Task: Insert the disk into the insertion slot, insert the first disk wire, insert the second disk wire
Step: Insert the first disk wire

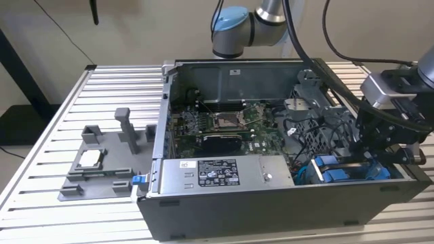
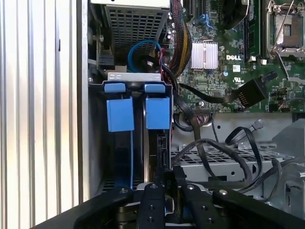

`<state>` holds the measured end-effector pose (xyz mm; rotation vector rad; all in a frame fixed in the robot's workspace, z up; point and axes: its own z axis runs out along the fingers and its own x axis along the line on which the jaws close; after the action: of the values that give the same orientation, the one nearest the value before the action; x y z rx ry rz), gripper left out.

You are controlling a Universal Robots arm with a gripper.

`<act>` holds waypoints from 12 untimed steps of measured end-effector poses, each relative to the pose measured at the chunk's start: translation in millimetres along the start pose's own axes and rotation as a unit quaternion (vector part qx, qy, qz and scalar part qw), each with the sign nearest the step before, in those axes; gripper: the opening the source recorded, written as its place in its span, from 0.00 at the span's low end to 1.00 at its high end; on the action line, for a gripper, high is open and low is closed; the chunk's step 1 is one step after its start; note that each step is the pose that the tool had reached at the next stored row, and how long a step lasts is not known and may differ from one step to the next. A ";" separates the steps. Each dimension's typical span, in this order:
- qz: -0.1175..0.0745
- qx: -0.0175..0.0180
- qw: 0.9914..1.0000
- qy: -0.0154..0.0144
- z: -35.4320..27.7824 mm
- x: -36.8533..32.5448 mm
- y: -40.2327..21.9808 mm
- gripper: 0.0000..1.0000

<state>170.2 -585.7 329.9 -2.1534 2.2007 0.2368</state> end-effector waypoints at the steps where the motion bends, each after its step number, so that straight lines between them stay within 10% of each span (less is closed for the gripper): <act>1: 0.000 0.000 1.000 0.000 -3.3 -0.5 0.3 0.21; 7: 0.001 -0.001 1.000 0.000 -27.5 -4.2 5.3 0.27; 12: 0.001 0.001 1.000 -0.001 -32.9 -4.9 18.9 0.27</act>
<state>153.7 -585.3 364.5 -2.1480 2.2018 0.2371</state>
